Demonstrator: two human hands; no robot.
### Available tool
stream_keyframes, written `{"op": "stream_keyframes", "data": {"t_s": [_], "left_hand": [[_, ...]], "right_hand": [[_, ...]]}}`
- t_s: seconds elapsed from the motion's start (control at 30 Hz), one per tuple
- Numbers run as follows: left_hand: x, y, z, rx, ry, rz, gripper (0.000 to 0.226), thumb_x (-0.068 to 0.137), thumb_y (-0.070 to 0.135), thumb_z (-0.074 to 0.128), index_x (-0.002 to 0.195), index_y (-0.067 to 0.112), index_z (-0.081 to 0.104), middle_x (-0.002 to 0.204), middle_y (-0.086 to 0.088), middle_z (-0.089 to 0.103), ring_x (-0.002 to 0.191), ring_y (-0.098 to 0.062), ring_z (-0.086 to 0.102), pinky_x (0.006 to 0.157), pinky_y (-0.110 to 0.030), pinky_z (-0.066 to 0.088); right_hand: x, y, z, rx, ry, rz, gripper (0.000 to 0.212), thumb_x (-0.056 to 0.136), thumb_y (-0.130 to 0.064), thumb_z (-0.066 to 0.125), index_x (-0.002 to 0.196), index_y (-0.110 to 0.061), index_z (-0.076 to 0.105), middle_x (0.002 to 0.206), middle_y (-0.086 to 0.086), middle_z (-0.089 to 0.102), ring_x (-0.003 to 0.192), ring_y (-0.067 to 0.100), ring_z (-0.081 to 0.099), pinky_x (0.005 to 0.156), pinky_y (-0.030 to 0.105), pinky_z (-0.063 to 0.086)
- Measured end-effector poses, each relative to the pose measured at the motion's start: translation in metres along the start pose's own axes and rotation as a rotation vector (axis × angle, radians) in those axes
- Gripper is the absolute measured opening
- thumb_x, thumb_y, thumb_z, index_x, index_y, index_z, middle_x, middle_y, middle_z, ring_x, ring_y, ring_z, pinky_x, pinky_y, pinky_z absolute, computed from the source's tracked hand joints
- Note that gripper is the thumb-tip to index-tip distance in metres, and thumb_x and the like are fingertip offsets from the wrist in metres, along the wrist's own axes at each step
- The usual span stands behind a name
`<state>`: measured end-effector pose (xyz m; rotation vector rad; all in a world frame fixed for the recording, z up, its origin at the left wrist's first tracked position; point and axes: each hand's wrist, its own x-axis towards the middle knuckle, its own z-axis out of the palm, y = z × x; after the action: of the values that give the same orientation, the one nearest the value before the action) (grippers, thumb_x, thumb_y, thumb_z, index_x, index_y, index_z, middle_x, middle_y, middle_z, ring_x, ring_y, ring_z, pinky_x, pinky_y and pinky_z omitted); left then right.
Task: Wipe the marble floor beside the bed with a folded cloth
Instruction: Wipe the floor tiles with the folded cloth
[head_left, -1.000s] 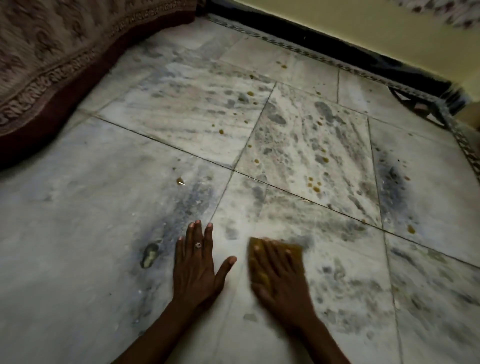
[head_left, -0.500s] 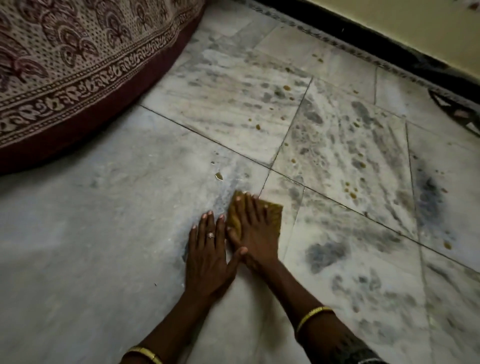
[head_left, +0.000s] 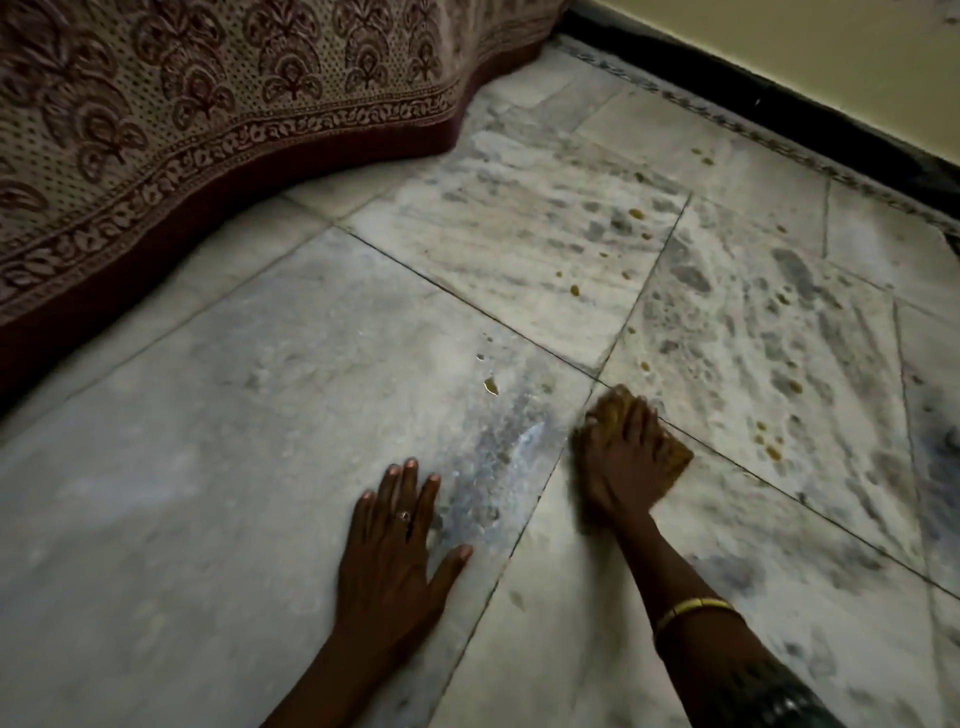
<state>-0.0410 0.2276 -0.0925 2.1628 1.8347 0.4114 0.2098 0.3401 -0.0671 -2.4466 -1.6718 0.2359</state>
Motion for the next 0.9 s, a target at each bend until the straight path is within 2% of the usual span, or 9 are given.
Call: {"op": "stream_keyframes", "data": {"t_s": [0.1, 0.2, 0.3, 0.4, 0.5, 0.6, 0.77, 0.83, 0.9], "left_hand": [[0.003, -0.011, -0.005, 0.033, -0.020, -0.018, 0.076, 0.092, 0.068, 0.023, 0.151, 0.020, 0.031, 0.160, -0.009, 0.024, 0.148, -0.024, 0.019, 0.117, -0.044, 0.015], [0.006, -0.010, -0.005, 0.063, -0.040, -0.017, 0.078, 0.091, 0.068, 0.025, 0.149, 0.017, 0.035, 0.158, -0.010, 0.028, 0.146, -0.024, 0.021, 0.116, -0.042, 0.014], [0.006, -0.009, -0.006, 0.089, -0.022, -0.013, 0.079, 0.090, 0.069, 0.025, 0.149, 0.017, 0.034, 0.158, -0.010, 0.028, 0.146, -0.024, 0.021, 0.115, -0.043, 0.016], [0.006, -0.010, -0.005, 0.077, -0.012, 0.000, 0.081, 0.091, 0.069, 0.027, 0.150, 0.013, 0.032, 0.158, -0.011, 0.027, 0.147, -0.025, 0.022, 0.114, -0.046, 0.020], [0.004, -0.011, -0.005, 0.057, 0.005, 0.007, 0.081, 0.093, 0.067, 0.027, 0.148, 0.007, 0.034, 0.156, -0.013, 0.030, 0.145, -0.025, 0.026, 0.115, -0.044, 0.021], [0.002, -0.011, -0.009, 0.039, 0.009, 0.013, 0.078, 0.096, 0.063, 0.025, 0.145, 0.005, 0.038, 0.154, -0.014, 0.034, 0.144, -0.025, 0.028, 0.116, -0.042, 0.019], [0.001, -0.008, -0.015, 0.035, -0.003, 0.001, 0.074, 0.098, 0.060, 0.020, 0.146, 0.007, 0.037, 0.157, -0.011, 0.030, 0.146, -0.022, 0.023, 0.119, -0.039, 0.013], [0.000, -0.007, -0.016, 0.034, -0.003, -0.011, 0.073, 0.098, 0.058, 0.018, 0.148, 0.008, 0.035, 0.158, -0.010, 0.027, 0.147, -0.021, 0.021, 0.120, -0.037, 0.010], [-0.001, -0.007, -0.013, 0.054, -0.017, -0.032, 0.072, 0.098, 0.058, 0.017, 0.150, 0.011, 0.031, 0.160, -0.007, 0.023, 0.148, -0.018, 0.016, 0.121, -0.035, 0.006]], "right_hand": [[0.034, -0.058, 0.012, 0.036, 0.000, -0.085, 0.068, 0.094, -0.053, 0.010, 0.153, -0.020, 0.005, 0.161, 0.005, 0.001, 0.148, 0.020, -0.003, 0.117, 0.039, -0.010], [0.053, -0.119, 0.024, 0.035, -0.047, -0.225, 0.061, 0.100, -0.046, 0.018, 0.153, -0.019, 0.004, 0.161, 0.004, 0.000, 0.148, 0.020, -0.004, 0.113, 0.038, -0.016], [0.060, -0.153, 0.037, 0.005, -0.083, -0.404, 0.061, 0.100, -0.047, 0.020, 0.152, -0.021, 0.000, 0.161, 0.007, 0.000, 0.148, 0.023, -0.005, 0.118, 0.043, -0.007], [0.048, -0.156, 0.042, -0.060, -0.112, -0.617, 0.064, 0.096, -0.054, 0.016, 0.150, -0.025, -0.003, 0.160, 0.009, 0.004, 0.148, 0.026, -0.002, 0.118, 0.043, -0.007], [0.012, -0.142, 0.040, -0.069, -0.085, -0.815, 0.068, 0.092, -0.053, 0.021, 0.152, -0.021, 0.015, 0.159, 0.010, 0.014, 0.147, 0.030, 0.008, 0.115, 0.039, -0.009], [-0.033, -0.098, 0.035, -0.071, -0.107, -0.905, 0.068, 0.091, -0.051, 0.030, 0.152, -0.023, 0.017, 0.160, 0.008, 0.010, 0.148, 0.028, 0.006, 0.117, 0.045, -0.003], [-0.077, 0.033, 0.003, -0.146, -0.063, -0.832, 0.062, 0.092, -0.046, 0.036, 0.150, -0.023, 0.027, 0.157, 0.010, 0.023, 0.145, 0.030, 0.021, 0.114, 0.051, 0.017], [-0.066, 0.087, -0.016, -0.198, -0.061, -0.709, 0.059, 0.097, -0.048, 0.022, 0.149, -0.020, 0.029, 0.156, 0.012, 0.024, 0.144, 0.031, 0.024, 0.113, 0.051, 0.019], [-0.039, 0.117, -0.027, -0.222, -0.077, -0.492, 0.065, 0.097, -0.054, 0.010, 0.151, -0.021, 0.021, 0.158, 0.010, 0.016, 0.146, 0.027, 0.016, 0.114, 0.052, 0.016]]}}
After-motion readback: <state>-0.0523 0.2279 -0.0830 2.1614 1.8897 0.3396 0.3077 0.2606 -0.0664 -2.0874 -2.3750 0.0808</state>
